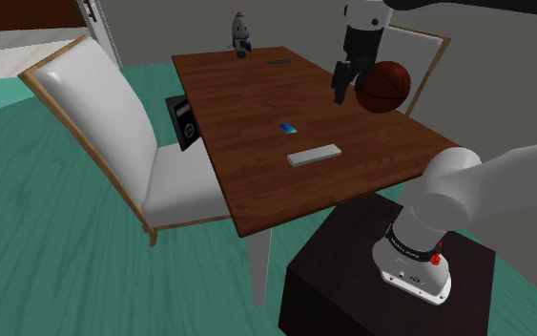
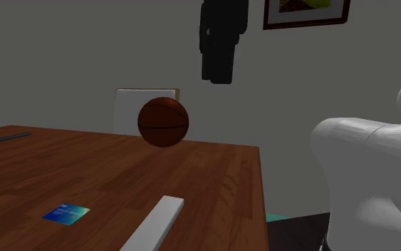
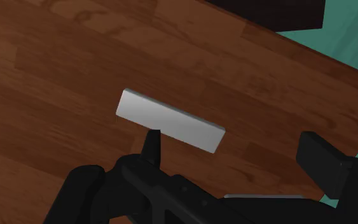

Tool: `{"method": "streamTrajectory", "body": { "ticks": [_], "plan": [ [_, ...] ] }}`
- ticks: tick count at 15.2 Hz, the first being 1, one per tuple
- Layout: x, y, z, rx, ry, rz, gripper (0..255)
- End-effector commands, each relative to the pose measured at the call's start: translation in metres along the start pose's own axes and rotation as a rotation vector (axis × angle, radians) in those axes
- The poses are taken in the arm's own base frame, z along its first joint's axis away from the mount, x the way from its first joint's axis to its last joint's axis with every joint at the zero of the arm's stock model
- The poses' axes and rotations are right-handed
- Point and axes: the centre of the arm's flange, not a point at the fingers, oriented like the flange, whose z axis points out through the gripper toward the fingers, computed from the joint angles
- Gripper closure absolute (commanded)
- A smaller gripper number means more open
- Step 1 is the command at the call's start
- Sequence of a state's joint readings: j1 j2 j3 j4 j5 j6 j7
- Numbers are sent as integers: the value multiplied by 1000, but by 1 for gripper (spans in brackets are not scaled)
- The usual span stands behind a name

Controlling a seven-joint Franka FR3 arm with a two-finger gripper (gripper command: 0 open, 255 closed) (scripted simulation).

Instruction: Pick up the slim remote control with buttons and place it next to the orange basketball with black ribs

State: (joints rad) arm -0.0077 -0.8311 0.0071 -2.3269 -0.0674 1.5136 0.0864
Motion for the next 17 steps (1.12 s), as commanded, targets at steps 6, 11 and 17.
{"method": "streamTrajectory", "body": {
  "ticks": [6, 11, 17],
  "plan": [
    [16, 25, 60, 14, 6, -239, 0],
    [38, 44, 120, 28, 12, -478, 0],
    [69, 59, 192, 44, 19, -764, 0]
  ]
}}
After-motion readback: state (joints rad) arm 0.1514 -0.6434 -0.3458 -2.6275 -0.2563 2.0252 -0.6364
